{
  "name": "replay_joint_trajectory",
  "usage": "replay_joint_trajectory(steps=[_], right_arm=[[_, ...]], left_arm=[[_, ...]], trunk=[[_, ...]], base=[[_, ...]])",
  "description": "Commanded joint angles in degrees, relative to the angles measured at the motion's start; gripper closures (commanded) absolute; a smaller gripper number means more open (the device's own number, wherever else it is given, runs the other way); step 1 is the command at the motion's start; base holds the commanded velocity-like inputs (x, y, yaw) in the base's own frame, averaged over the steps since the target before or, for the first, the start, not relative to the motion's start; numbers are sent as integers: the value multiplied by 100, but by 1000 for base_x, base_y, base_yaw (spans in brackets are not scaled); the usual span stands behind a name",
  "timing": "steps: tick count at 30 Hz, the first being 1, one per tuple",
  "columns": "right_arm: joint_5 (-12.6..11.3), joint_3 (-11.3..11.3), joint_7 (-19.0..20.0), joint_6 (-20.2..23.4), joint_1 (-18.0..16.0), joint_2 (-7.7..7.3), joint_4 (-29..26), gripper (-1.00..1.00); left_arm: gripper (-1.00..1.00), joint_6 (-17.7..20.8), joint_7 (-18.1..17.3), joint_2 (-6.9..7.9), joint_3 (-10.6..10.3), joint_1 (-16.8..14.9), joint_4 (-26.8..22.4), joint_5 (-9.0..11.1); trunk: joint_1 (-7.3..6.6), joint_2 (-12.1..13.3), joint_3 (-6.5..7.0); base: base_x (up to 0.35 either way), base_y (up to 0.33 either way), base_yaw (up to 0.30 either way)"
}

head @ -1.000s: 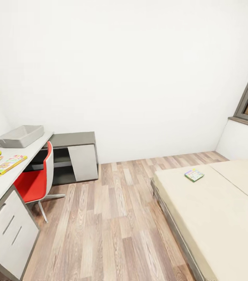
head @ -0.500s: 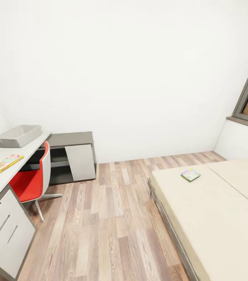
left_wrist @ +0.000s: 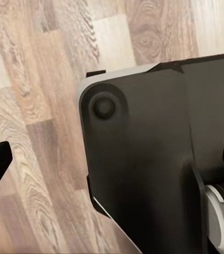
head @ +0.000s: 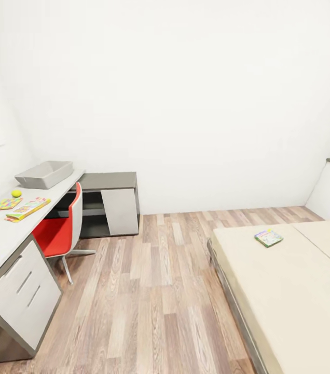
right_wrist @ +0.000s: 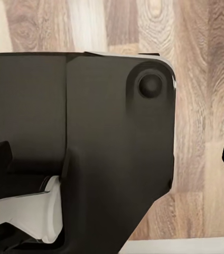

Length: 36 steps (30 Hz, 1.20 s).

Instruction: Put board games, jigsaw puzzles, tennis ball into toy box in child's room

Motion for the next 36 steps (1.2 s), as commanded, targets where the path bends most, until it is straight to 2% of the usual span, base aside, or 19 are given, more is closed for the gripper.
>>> replay_joint_trajectory(steps=[1,36], right_arm=[[5,1,-3,-15,-1,0,-2,-100],[1,1,-3,-17,-1,-1,-2,-100]], left_arm=[[-100,-20,3,1,-3,-5,6,-39],[-100,-20,3,-5,-2,-5,7,-46]], trunk=[[3,-11,-15],[3,-11,-27]], base=[[0,-21,194],[-61,-10,16]])
